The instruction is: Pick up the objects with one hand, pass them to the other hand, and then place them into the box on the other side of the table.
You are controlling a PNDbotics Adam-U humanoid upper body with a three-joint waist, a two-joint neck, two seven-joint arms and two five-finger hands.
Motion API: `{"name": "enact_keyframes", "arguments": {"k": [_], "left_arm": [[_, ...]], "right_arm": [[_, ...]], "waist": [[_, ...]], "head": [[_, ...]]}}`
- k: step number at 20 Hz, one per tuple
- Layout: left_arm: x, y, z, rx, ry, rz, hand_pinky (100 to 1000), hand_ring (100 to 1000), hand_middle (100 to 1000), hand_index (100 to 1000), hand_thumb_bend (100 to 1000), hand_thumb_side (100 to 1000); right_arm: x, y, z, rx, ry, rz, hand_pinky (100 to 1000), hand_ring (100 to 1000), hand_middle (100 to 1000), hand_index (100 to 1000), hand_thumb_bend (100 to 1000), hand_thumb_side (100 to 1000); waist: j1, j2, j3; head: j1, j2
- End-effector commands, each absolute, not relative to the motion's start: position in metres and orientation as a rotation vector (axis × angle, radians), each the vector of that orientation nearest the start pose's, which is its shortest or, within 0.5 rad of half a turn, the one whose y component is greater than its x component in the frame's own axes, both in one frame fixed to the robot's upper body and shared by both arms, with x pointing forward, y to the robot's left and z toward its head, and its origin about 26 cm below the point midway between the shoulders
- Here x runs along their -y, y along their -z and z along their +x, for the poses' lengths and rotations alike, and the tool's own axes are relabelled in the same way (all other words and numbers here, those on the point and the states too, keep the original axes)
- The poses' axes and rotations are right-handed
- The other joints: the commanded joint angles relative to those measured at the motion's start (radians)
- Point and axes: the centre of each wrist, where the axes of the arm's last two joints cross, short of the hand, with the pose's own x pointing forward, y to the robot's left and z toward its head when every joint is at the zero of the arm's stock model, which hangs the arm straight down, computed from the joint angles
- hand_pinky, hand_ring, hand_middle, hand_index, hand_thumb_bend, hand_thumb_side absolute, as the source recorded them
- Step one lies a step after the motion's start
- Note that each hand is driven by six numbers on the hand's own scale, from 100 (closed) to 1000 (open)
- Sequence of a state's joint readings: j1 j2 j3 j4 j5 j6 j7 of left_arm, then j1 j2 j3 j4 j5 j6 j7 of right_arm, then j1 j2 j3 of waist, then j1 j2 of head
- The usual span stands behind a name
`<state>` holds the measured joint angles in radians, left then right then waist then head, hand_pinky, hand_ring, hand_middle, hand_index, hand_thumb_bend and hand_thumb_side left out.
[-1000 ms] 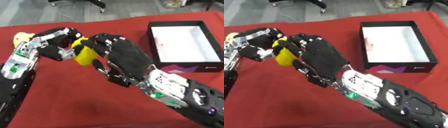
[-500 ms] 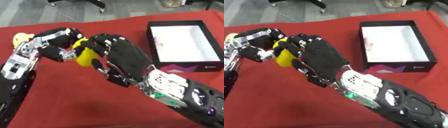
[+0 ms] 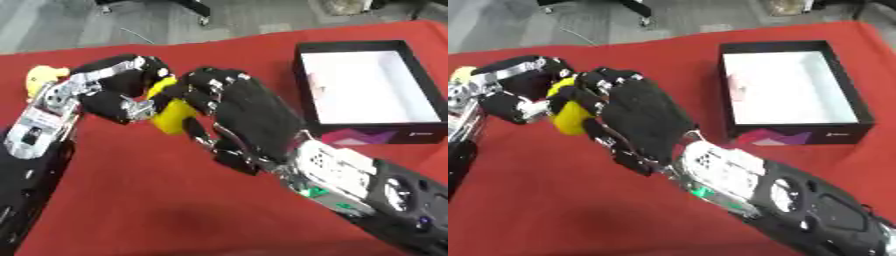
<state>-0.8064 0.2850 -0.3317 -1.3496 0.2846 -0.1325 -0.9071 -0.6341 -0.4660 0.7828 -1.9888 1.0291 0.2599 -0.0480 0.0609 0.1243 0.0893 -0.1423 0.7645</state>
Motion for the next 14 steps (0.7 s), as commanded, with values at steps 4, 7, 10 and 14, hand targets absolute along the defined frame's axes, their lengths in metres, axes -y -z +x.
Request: {"name": "enact_keyframes", "arguments": {"k": [4, 7, 10, 14], "left_arm": [[-0.15, -0.215, 0.414, 1.794, 1.533, -0.815, 559, 417, 322, 430, 100, 312], [-0.154, -0.214, 0.414, 1.787, 1.531, -0.809, 560, 417, 322, 430, 100, 308], [-0.157, -0.214, 0.413, 1.781, 1.53, -0.807, 563, 419, 323, 432, 100, 306], [-0.16, -0.214, 0.411, 1.781, 1.53, -0.811, 567, 420, 325, 434, 100, 308]], "right_arm": [[0.097, -0.19, 0.261, -2.646, 1.681, 1.193, 541, 787, 737, 875, 100, 100], [0.097, -0.189, 0.26, -2.649, 1.681, 1.201, 538, 789, 745, 913, 100, 100], [0.097, -0.189, 0.26, -2.652, 1.682, 1.204, 537, 793, 750, 934, 100, 100], [0.097, -0.188, 0.26, -2.663, 1.684, 1.206, 532, 806, 765, 964, 100, 100]], "waist": [[0.0, -0.013, 0.001], [0.002, -0.013, 0.001], [0.002, -0.013, 0.001], [0.003, -0.014, 0.002]], "head": [[0.002, 0.006], [0.003, 0.006], [0.003, 0.006], [0.003, 0.006]]}}
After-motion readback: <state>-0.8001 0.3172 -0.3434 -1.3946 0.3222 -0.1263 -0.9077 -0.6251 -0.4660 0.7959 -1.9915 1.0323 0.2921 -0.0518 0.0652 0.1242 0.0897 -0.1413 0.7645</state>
